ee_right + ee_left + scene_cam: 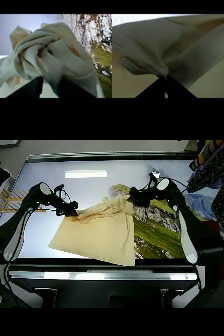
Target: Fold the clothes and pants, and hang the long-sleeved shirts on hangers.
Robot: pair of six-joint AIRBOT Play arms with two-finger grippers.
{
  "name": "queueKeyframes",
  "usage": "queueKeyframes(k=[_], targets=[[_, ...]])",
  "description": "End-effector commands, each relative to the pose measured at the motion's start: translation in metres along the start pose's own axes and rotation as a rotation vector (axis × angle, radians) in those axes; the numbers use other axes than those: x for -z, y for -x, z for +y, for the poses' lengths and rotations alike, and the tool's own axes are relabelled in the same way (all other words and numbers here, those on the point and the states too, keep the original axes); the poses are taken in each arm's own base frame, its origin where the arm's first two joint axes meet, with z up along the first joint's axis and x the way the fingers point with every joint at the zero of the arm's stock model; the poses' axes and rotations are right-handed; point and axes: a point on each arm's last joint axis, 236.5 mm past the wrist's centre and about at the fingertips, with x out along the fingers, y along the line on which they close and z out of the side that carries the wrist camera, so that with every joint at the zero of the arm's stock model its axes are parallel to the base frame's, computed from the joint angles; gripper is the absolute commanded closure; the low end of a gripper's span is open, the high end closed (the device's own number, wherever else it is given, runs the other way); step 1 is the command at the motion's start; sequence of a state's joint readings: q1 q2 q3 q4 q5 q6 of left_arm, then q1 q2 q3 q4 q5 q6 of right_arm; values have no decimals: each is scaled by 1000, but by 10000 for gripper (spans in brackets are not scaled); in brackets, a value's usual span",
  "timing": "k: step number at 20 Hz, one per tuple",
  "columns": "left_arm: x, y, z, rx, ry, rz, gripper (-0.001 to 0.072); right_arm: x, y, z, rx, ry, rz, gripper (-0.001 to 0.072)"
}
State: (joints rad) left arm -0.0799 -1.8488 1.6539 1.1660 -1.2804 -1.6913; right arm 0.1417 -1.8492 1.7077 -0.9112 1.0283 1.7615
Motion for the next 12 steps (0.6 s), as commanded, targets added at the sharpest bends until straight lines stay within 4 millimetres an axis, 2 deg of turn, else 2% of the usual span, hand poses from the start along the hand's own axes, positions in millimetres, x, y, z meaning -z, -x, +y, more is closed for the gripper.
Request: queueKeyframes(k=[1, 3, 6, 7, 9, 11, 12], targets=[[-3, -13, 1, 19, -6, 14, 691, 6, 7, -10, -18, 28, 58, 302], [-5, -7, 1, 22, -7, 10, 691, 12, 49, -25, 5, 93, 117, 288], [-8, 5, 1, 25, -17, 13, 691, 31, 118, -74, 152, 151, 187, 288], [-8, 9, 0, 25, -22, 18, 691, 42, 131, -87, 173, 130, 194, 287], [-5, 14, 1, 25, -23, 34, 691, 76, 137, -104, 164, 54, 202, 287], [0, 15, 1, 24, -24, 53, 691, 127, 125, -114, 129, -7, 235, 275], [3, 15, 1, 22, -24, 65, 690, 151, 118, -118, 107, -37, 249, 240]])
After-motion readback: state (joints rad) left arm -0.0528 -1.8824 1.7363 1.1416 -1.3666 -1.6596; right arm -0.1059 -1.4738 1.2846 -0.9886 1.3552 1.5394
